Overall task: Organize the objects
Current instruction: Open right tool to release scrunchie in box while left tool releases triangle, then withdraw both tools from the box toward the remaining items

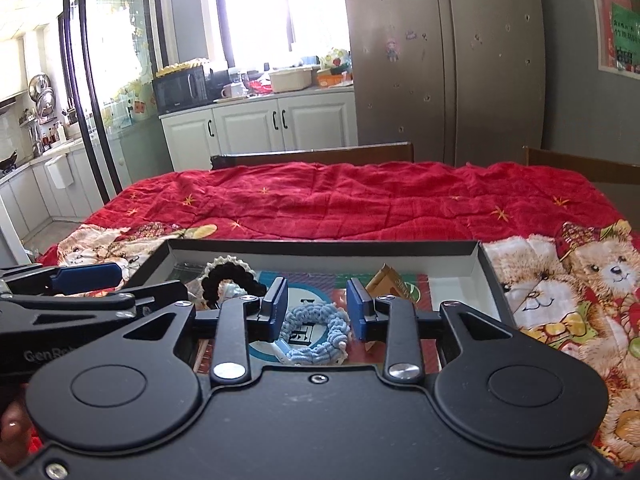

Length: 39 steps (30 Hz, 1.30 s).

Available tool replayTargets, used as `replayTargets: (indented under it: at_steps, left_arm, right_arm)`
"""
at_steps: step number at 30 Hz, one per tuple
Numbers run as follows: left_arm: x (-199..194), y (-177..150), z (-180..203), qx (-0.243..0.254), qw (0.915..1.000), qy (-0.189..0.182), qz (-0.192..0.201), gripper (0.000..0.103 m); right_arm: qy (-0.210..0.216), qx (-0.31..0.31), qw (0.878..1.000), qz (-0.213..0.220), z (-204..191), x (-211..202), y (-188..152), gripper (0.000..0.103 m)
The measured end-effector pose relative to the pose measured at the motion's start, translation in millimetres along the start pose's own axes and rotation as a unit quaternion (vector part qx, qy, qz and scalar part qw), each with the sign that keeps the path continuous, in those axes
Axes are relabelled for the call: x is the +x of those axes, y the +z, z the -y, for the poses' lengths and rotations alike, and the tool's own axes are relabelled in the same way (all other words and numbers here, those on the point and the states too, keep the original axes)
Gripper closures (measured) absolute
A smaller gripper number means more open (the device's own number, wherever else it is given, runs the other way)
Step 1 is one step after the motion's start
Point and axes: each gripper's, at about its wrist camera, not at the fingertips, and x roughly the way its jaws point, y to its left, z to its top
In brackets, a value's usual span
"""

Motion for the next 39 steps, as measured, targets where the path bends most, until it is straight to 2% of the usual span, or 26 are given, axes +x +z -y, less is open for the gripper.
replayTargets:
  at_steps: [17,29,39]
  left_arm:
    - [-51,5,18,0.017,0.9995,-0.008,0.026,0.018]
    - [-84,-9,19,0.021,0.9992,-0.021,0.026,0.017]
    - [-104,-20,26,0.030,0.9990,-0.022,0.023,0.016]
  right_arm:
    - [0.015,0.005,1.000,0.021,1,-54,2,0.072]
    - [0.022,-0.016,0.999,0.030,-3,-100,-10,0.071]
    - [0.018,-0.029,0.999,0.019,-6,-126,-25,0.070]
